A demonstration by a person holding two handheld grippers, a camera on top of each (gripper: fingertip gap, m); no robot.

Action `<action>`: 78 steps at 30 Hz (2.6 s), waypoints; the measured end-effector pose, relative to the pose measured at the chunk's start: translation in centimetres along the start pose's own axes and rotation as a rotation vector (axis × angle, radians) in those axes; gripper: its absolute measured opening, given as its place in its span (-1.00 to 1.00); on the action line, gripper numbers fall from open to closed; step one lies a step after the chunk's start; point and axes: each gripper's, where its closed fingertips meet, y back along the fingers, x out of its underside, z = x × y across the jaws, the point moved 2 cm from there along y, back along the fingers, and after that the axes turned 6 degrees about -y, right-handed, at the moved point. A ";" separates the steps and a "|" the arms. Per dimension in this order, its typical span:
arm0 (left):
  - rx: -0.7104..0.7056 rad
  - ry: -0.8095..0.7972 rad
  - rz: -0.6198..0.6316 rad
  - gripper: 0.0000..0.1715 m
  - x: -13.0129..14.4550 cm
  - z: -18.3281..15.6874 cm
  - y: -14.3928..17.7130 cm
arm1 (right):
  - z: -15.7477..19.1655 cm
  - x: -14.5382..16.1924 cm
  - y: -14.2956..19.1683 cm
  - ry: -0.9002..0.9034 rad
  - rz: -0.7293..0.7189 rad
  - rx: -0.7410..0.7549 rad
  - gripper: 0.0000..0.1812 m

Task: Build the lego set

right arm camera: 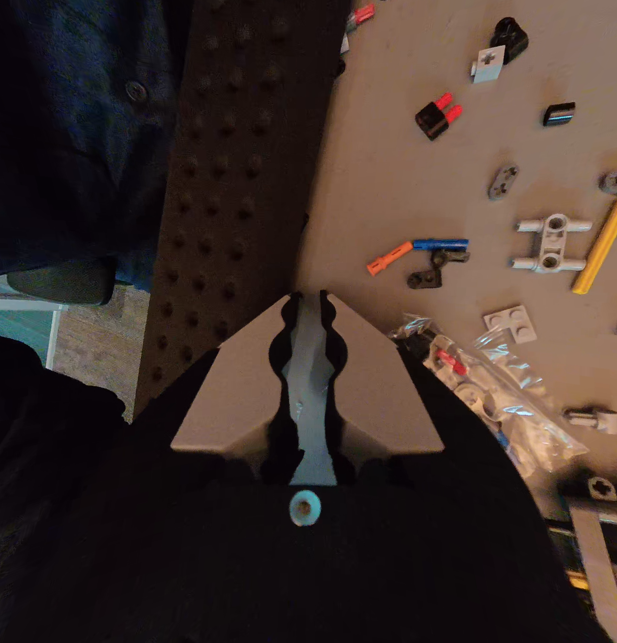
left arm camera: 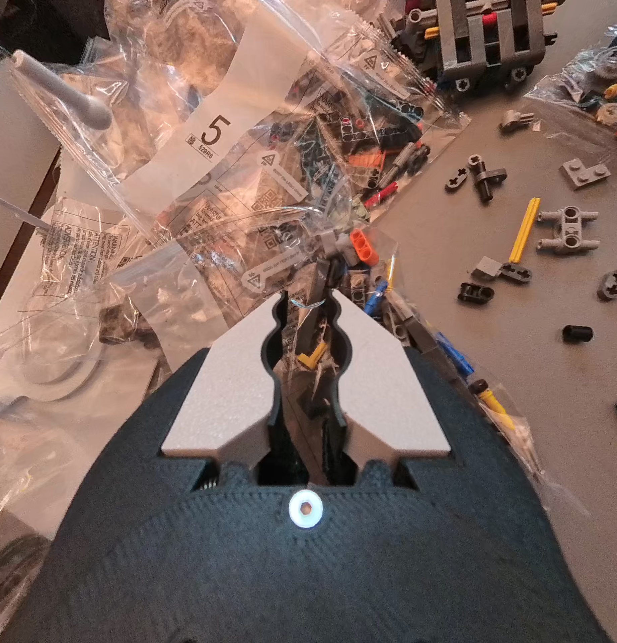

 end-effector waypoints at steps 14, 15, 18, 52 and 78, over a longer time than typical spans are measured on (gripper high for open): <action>0.003 0.006 -0.004 -0.76 -0.1 0.0 -0.1 | -1.1 -0.7 -0.1 0.033 0.009 0.085 -1.00; 0.002 0.006 -0.004 -0.76 -0.1 0.0 -0.1 | -1.3 -0.6 0.1 0.036 0.004 0.096 -1.00; 0.003 0.007 -0.005 -0.76 -0.1 0.0 -0.1 | -0.6 -0.4 0.5 0.015 -0.020 0.046 -0.80; 0.013 0.020 -0.015 -0.77 -0.2 0.0 -0.3 | -2.6 -1.6 1.8 -0.021 -0.098 0.155 -0.76; 0.030 0.039 -0.053 -0.78 -0.6 -0.2 -0.7 | -1.9 -15.0 -6.1 0.197 -0.169 0.116 -0.79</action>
